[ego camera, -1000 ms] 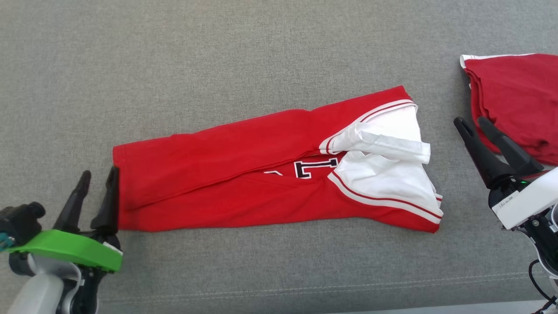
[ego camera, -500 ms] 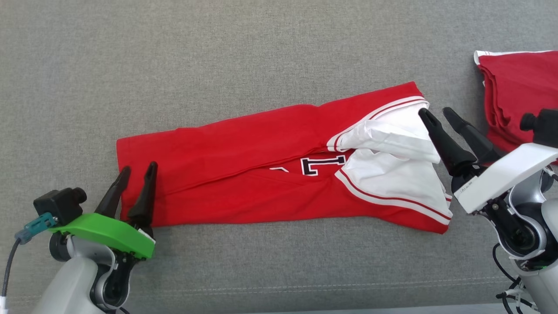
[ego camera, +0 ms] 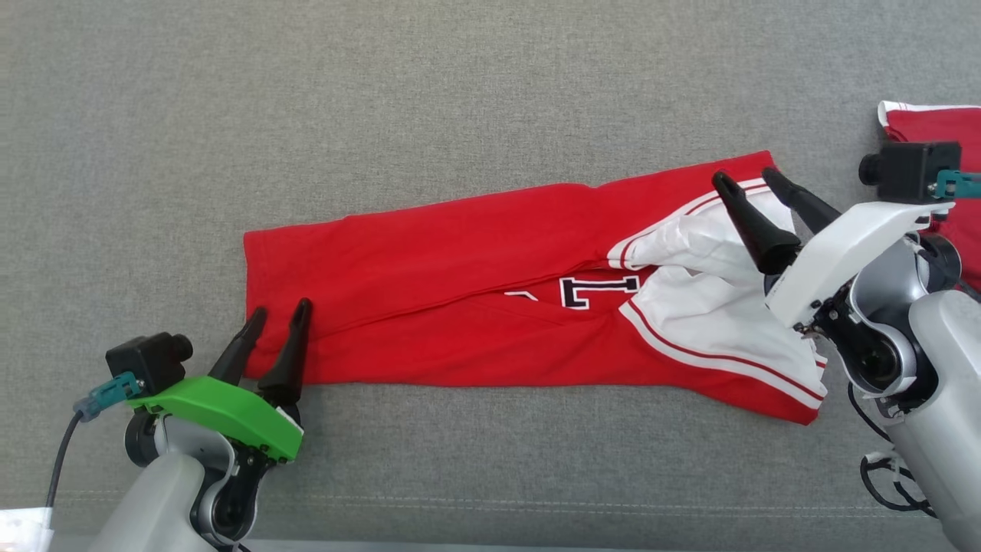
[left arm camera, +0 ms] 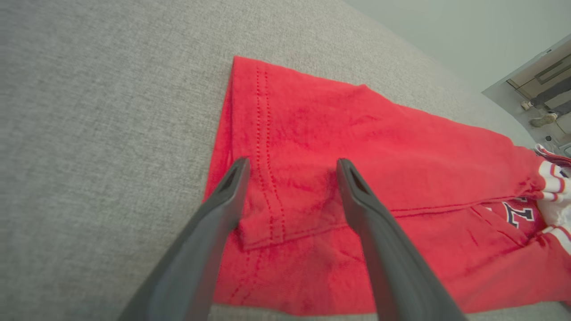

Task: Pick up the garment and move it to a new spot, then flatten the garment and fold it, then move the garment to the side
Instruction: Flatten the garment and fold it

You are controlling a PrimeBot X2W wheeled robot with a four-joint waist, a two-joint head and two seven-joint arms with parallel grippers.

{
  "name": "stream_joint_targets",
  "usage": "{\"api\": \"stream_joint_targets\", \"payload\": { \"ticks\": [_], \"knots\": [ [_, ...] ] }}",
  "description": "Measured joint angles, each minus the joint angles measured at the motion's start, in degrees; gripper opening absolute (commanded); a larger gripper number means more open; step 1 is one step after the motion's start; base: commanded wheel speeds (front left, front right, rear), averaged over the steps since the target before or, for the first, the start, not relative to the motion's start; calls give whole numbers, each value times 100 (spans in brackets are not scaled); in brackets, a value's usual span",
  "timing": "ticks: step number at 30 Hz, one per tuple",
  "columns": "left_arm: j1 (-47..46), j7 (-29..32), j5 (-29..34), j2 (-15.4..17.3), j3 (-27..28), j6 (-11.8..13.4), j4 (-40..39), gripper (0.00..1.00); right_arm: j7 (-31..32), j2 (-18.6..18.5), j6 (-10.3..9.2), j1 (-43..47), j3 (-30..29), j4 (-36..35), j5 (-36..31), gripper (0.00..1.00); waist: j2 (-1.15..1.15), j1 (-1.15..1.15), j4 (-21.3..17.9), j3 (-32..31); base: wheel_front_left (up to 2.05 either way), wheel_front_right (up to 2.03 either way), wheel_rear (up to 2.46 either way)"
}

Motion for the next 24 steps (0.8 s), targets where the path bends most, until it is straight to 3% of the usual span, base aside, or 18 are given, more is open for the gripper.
{"api": "stream_joint_targets", "payload": {
  "ticks": [12,24],
  "knots": [
    [-10,-76,-108,12,42,0,215,100,611,87,58,-86,541,463,-44,100,0,0,38,-134,0,0,0],
    [12,-185,-221,134,203,0,282,100,813,-178,270,246,719,367,-11,100,0,0,-171,-232,0,0,0]
  ]
}}
